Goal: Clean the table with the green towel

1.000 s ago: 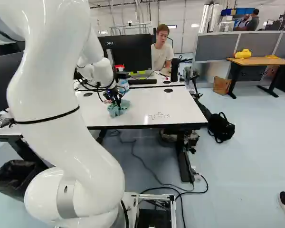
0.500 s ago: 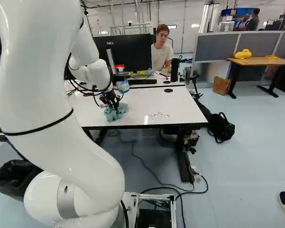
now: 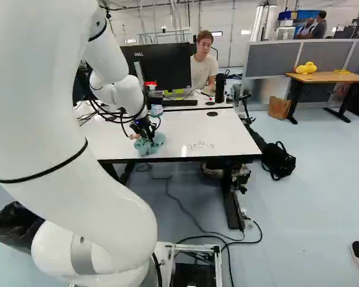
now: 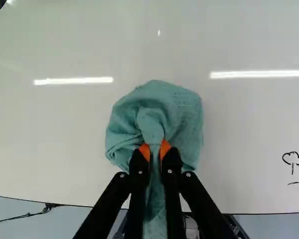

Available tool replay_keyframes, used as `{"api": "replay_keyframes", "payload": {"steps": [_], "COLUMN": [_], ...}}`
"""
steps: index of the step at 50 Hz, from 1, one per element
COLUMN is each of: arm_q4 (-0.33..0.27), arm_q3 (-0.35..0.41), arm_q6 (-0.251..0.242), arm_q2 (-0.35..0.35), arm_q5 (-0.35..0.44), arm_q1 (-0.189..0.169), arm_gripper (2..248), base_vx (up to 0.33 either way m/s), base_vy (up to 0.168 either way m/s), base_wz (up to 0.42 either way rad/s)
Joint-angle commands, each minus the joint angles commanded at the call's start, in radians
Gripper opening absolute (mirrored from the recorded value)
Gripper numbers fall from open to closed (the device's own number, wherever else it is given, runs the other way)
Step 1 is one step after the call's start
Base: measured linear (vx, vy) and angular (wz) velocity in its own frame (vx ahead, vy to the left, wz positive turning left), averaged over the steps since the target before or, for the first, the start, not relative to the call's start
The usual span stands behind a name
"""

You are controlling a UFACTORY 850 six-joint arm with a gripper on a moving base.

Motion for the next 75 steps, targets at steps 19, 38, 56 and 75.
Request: {"api": "replay_keyframes", "payload": {"steps": [19, 38, 56, 75], "arm_q4": [0.000, 0.000, 0.000, 0.000], "arm_q3": [0.000, -0.051, -0.129, -0.218], "arm_q6": [0.000, 0.000, 0.000, 0.000], "arm_q2": [0.000, -0.047, -0.117, -0.193], "arm_q5": [0.000, 0.000, 0.000, 0.000], "arm_q1": [-0.077, -0.147, -0.194, -0.180], "arm_gripper": [42, 42, 42, 42], "base_vx": [0.000, 0.000, 0.000, 0.000], "base_vy": [0.000, 0.000, 0.000, 0.000], "base_wz": [0.000, 0.000, 0.000, 0.000]}}
